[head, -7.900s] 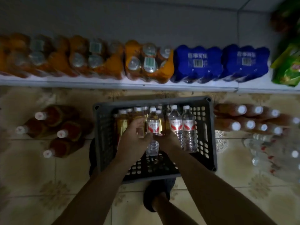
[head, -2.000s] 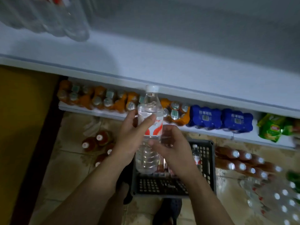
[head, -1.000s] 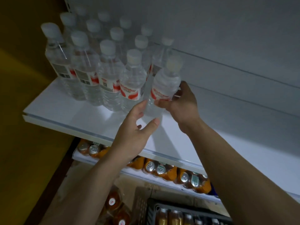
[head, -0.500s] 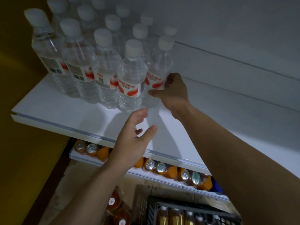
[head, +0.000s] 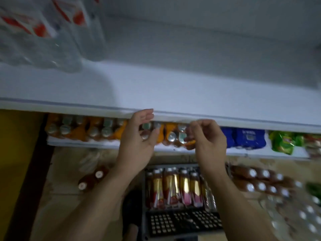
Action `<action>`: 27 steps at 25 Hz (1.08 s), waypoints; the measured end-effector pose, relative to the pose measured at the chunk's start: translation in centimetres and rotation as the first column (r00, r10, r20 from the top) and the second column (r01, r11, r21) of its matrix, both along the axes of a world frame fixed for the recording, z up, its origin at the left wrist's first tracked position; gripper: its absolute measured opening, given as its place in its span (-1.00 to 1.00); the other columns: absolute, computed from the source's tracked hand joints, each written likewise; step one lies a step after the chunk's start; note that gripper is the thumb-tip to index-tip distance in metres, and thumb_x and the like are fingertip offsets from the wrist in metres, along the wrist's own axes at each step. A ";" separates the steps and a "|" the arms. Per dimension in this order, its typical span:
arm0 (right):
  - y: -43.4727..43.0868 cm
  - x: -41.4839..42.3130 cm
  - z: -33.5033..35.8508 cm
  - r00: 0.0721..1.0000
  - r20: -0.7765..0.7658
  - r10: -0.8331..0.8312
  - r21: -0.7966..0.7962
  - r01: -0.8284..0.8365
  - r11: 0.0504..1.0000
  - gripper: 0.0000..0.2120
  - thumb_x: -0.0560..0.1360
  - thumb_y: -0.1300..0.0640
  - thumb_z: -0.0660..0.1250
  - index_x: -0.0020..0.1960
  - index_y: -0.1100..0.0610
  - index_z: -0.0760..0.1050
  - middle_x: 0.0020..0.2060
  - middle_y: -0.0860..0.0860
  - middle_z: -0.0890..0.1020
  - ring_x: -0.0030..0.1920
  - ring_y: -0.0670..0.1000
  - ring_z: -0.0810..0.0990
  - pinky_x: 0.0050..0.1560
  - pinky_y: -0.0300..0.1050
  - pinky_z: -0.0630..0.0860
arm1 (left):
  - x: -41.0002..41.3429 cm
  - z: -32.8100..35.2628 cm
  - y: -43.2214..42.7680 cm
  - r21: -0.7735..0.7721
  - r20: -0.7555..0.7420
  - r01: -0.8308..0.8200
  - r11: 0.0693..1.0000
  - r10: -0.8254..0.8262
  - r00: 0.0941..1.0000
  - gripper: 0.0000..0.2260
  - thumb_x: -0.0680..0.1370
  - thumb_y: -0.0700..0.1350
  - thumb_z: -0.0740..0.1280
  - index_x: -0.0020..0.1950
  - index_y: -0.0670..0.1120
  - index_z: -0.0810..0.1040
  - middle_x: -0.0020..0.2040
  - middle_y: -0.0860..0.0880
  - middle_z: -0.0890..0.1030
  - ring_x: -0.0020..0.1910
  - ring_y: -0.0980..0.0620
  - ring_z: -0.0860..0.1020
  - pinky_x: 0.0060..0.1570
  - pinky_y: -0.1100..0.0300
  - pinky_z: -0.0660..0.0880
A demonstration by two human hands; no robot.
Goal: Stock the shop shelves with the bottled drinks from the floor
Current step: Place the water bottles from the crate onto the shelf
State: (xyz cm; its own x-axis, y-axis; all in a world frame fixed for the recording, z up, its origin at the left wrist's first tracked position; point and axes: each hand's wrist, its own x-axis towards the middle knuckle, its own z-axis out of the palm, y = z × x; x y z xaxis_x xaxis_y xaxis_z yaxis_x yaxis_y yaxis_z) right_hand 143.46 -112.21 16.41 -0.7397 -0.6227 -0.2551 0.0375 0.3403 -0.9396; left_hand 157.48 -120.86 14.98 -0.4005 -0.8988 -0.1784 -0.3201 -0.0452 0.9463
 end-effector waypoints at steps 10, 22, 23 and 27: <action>23.0 -8.8 -19.5 0.972 0.222 0.073 0.669 -0.207 0.714 -0.90 0.58 0.04 0.33 0.06 0.01 0.46 -0.04 -0.04 0.59 -0.01 0.00 0.56 -0.01 -0.12 0.44 | -10.4 -12.6 19.9 0.375 0.220 0.178 0.910 -0.274 0.936 -0.53 0.51 -0.15 0.44 0.36 0.08 0.39 0.18 0.19 0.49 0.22 0.23 0.43 0.22 0.26 0.40; 26.8 -11.2 -38.8 0.932 0.260 0.254 0.834 -0.349 0.428 0.00 0.47 -0.13 0.42 0.59 0.11 -0.20 0.51 0.26 0.10 0.50 0.28 0.13 0.45 0.25 0.24 | -15.0 -29.3 27.3 0.618 0.381 0.074 0.782 -0.381 0.842 -0.52 0.51 -0.09 0.44 0.39 0.02 0.37 0.13 0.11 0.51 0.19 0.13 0.46 0.18 0.20 0.39; 26.7 -11.0 -39.7 0.930 0.237 0.281 0.854 -0.338 0.395 0.03 0.46 -0.11 0.43 0.58 0.13 -0.24 0.50 0.28 0.09 0.48 0.30 0.14 0.42 0.25 0.26 | -15.2 -30.7 27.5 0.629 0.393 0.061 0.775 -0.384 0.835 -0.51 0.50 -0.09 0.45 0.39 0.01 0.37 0.13 0.10 0.53 0.20 0.11 0.47 0.23 0.14 0.42; 27.6 -10.6 -42.1 0.978 0.113 0.173 0.878 -0.180 0.444 -0.18 0.48 -0.04 0.42 0.52 0.18 0.02 0.40 0.24 0.23 0.35 0.24 0.37 0.30 0.16 0.44 | -15.1 -33.4 28.2 0.682 0.404 -0.038 0.731 -0.332 0.853 -0.50 0.47 -0.09 0.49 0.36 0.03 0.41 0.12 0.09 0.56 0.18 0.04 0.52 0.26 -0.06 0.47</action>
State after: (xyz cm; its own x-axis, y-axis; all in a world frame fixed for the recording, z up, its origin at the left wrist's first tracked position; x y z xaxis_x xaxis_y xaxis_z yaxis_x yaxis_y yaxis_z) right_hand 132.90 -84.63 -25.72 -0.6373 -0.1802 -0.7492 -0.1203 0.9836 -0.1343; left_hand 142.42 -92.65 -18.41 -0.2142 -0.4172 -0.8832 -0.7643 -0.4914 0.4175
